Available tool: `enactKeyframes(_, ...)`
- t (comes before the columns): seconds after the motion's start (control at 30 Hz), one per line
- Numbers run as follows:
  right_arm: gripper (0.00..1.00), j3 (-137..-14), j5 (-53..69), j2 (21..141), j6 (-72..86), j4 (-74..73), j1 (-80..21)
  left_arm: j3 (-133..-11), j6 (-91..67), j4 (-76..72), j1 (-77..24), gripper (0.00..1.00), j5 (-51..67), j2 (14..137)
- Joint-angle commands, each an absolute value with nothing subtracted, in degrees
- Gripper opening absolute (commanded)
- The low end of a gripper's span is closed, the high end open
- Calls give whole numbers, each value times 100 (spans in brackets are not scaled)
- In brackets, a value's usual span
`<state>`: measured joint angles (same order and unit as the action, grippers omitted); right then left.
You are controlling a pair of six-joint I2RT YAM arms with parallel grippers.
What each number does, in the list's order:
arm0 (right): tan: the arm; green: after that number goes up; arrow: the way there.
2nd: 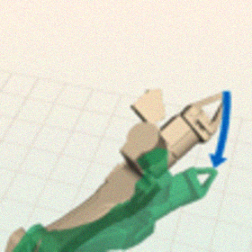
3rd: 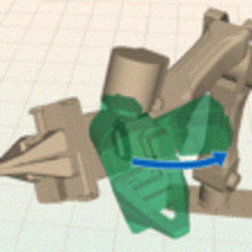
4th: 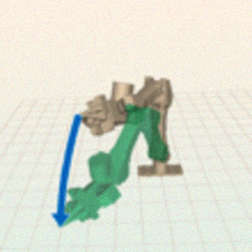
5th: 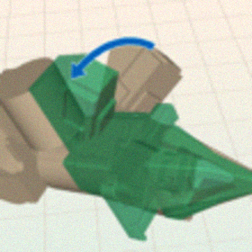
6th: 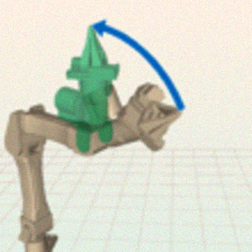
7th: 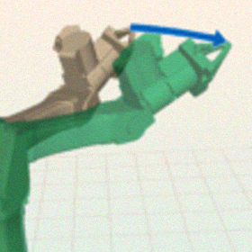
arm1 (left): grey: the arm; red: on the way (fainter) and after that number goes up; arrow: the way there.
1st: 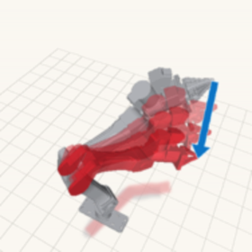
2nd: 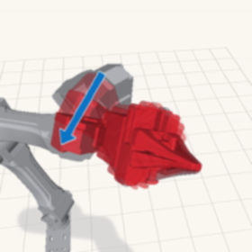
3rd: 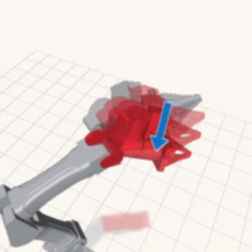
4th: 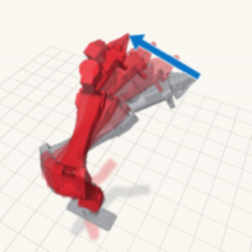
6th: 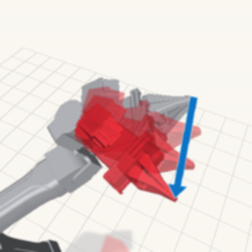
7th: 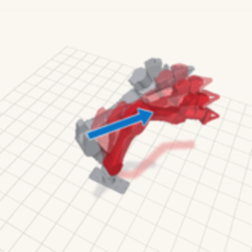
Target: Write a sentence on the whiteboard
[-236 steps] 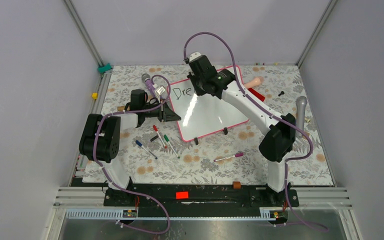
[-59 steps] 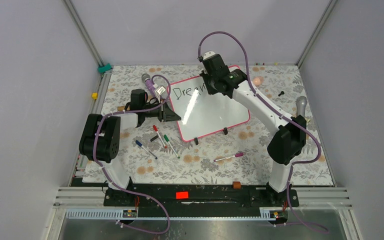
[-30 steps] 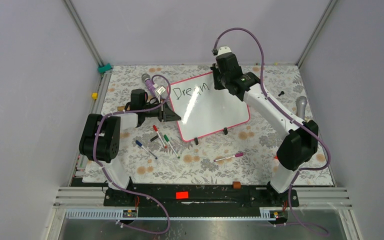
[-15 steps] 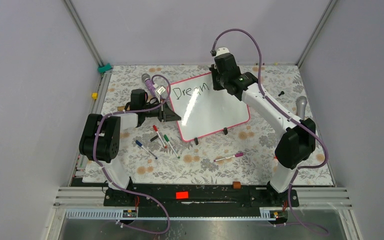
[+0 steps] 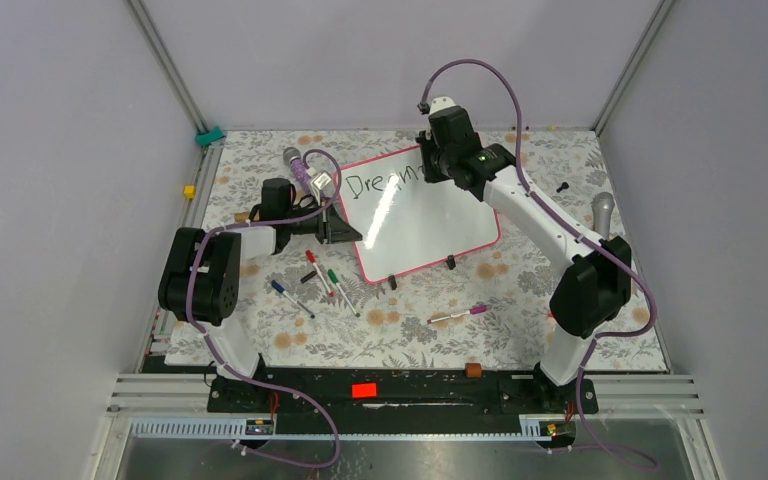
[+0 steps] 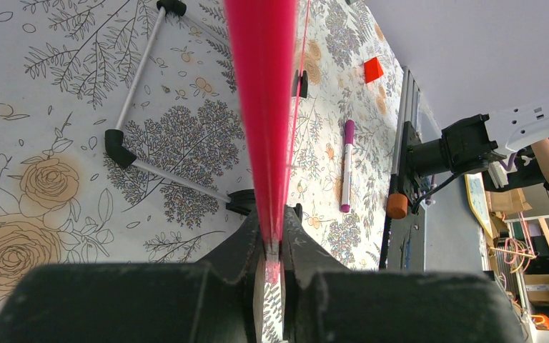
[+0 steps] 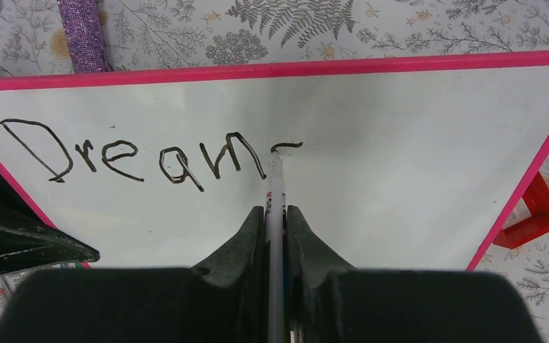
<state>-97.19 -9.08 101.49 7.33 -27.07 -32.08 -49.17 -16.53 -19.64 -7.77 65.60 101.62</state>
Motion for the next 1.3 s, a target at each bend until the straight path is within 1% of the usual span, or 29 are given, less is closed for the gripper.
enactKeyframes(0.0, 0, -9619, -1141, 9993, 686, -2791, -3187, -4957, -1384, -1733, -795, 0, 5748, 10354)
enactKeyframes(0.23, 0, -9531, -1463, 9882, 651, -2851, -3188, -4957, -1373, -1723, -798, 0, 5739, 10354)
enactKeyframes(0.8, 0, -9481, -531, 9698, 679, -2749, -3190, -4957, -1380, -1706, -800, 0, 5735, 10353)
enactKeyframes(0.9, 0, -9211, -467, 9333, 675, -2560, -3190, -4966, -1395, -1705, -793, 0, 5715, 10361)
enactKeyframes(1.13, 0, -8041, -412, 8033, 888, -2031, -3190, -4968, -1396, -1705, -803, 0, 5701, 10363)
enactKeyframes(1.27, 0, -7860, -168, 7805, 1236, -1935, -3190, -4935, -1363, -1699, -799, 0, 5686, 10324)
